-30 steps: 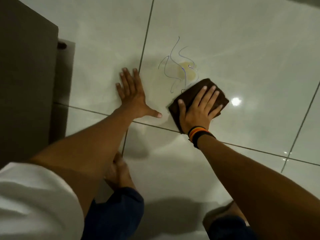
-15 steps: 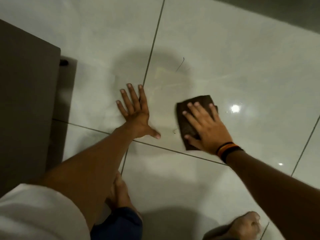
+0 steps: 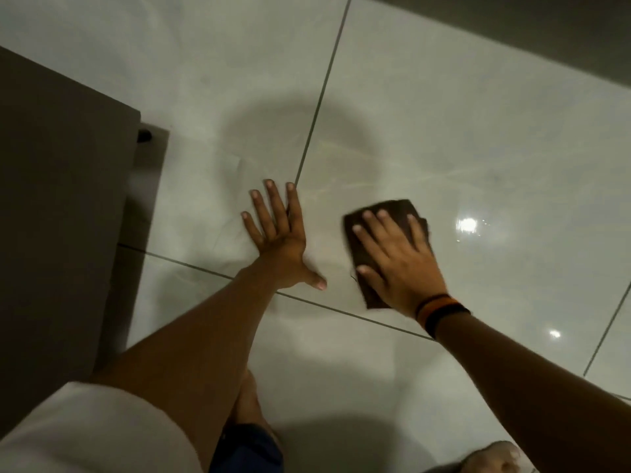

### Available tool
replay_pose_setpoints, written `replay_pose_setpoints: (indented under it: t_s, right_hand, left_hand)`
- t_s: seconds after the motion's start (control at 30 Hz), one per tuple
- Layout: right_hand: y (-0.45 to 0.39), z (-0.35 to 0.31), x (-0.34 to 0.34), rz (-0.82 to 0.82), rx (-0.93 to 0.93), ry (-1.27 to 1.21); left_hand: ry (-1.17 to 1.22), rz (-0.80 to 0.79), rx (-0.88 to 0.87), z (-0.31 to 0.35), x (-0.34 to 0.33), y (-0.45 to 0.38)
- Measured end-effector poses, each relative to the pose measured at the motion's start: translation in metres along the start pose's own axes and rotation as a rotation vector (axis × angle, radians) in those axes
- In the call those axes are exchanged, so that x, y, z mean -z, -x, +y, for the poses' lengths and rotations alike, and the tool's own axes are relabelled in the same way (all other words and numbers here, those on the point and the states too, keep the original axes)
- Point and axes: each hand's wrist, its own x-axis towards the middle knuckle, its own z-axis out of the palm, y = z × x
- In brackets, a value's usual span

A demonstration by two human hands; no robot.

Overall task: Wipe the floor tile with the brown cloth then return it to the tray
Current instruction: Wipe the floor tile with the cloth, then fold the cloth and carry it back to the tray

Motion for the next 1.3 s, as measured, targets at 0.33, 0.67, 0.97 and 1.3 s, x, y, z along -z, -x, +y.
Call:
replay_pose_setpoints:
  t_s: [0.33, 0.67, 0.97, 1.3]
  right_hand:
    - [-0.14, -0.022, 0.023, 0.127, -0.352, -0.074]
    - [-0.009, 0.009, 0.005, -0.003, -0.419, -0.086]
    - [-0.029, -0.09, 0.024, -0.158, -0.638, -0.419]
    - [0.047, -0.082, 0.072, -0.006, -1.276, -1.126]
  left_hand:
    - [-0.029, 0.046, -0.004, -0.004, -0.007, -0.007]
    - [-0.002, 0.021, -0.033, -0.008, -0.004, 0.002]
    - [0.046, 0.151, -0.082, -0.007, 0.0, 0.04]
    - [0.904, 0.149, 0.288, 0.026, -0.07, 0.143]
